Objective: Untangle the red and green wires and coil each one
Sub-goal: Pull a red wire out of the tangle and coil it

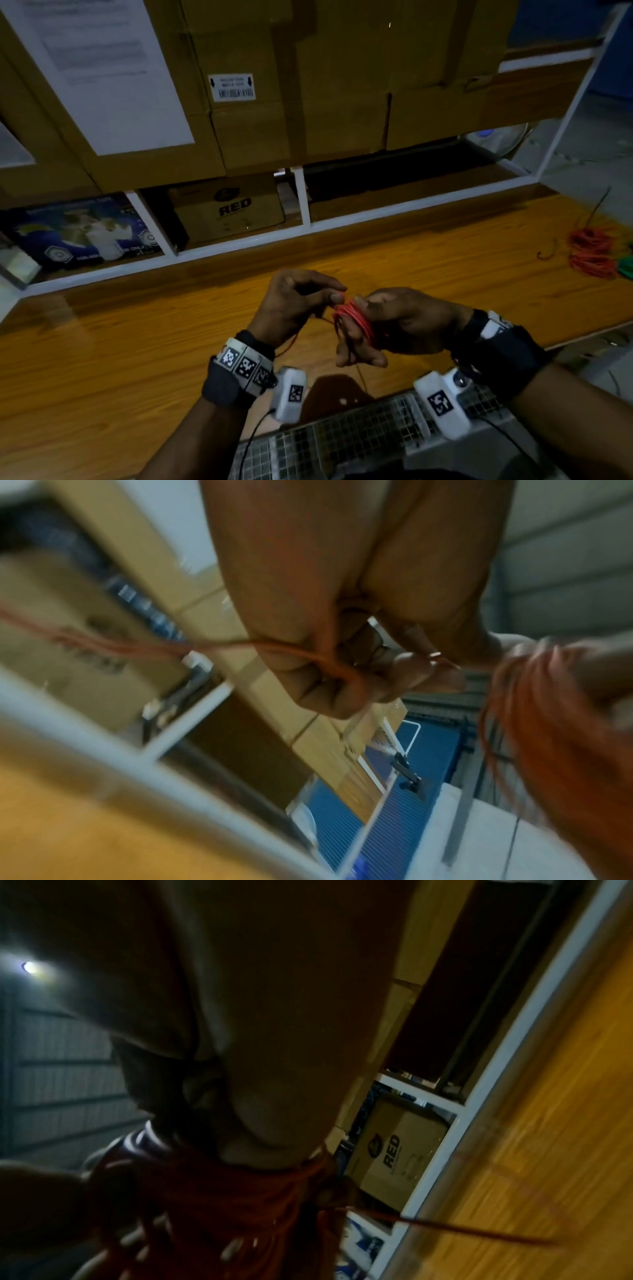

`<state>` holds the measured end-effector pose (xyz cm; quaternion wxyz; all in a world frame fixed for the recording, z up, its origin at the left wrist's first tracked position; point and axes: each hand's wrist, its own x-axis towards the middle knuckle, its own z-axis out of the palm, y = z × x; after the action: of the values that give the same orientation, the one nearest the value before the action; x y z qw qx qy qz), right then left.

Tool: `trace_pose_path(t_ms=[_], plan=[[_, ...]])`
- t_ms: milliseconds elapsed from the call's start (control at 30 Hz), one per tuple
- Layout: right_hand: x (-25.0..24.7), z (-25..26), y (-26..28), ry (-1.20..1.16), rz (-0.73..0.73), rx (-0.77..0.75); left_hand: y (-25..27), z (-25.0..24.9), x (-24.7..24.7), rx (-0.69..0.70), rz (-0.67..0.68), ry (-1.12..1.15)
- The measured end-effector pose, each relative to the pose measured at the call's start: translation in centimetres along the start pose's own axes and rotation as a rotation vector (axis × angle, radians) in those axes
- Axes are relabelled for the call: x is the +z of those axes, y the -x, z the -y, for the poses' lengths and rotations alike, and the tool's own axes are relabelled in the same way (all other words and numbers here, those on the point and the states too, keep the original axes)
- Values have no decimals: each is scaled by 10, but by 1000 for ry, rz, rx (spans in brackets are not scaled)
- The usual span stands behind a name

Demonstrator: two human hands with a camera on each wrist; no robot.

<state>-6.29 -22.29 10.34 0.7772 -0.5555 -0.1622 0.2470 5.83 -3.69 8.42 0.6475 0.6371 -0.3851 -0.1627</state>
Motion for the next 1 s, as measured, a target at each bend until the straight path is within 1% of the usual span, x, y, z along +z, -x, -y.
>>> trace_pose_path(t_ms=[67, 133, 233, 367, 433, 500, 567, 600, 633, 667, 700, 733, 767, 800, 867, 933, 1000], plan=[[0, 5, -2, -50, -60, -113, -1, 7, 7, -11, -25, 68], [-1, 12, -4, -103, -157, -221, -1, 19, 13, -12, -37, 57], [-6, 25, -2, -258, -298, -341, 7, 41, 21, -33, -4, -151], [-2, 43, 3, -434, -482, -503, 19, 63, 25, -136, -33, -435], [-5, 51, 3, -516, -538, -580, 21, 68, 26, -175, -29, -622], [-13, 56, -2, -458, -624, -637, 22, 73, 29, -236, 21, -776], [-21, 60, -9, -261, -776, -626, 24, 74, 36, -250, 77, -813], [-27, 59, -13, -52, -872, -590, 24, 71, 41, -229, 96, -806], [-32, 57, -17, 283, -987, -508, 24, 67, 45, -193, 103, -801], [-38, 51, -20, 704, -1089, -371, 23, 64, 49, -145, 105, -810], [-43, 46, -23, 1094, -1095, -203, 21, 60, 52, -93, 107, -845], [-48, 39, -25, 1330, -1033, -41, 20, 56, 53, -42, 107, -898], [-52, 32, -25, 1422, -955, 86, 18, 53, 53, -11, 102, -947], [-55, 25, -24, 1440, -872, 167, 16, 51, 49, -4, 94, -976], [-64, 14, -20, 1425, -691, 291, 14, 50, 35, -36, 89, -985], [-63, 9, -14, 1334, -518, 460, 14, 52, 18, -63, 96, -963], [-61, 1, -11, 1178, -378, 560, 12, 56, 5, -59, 87, -888]])
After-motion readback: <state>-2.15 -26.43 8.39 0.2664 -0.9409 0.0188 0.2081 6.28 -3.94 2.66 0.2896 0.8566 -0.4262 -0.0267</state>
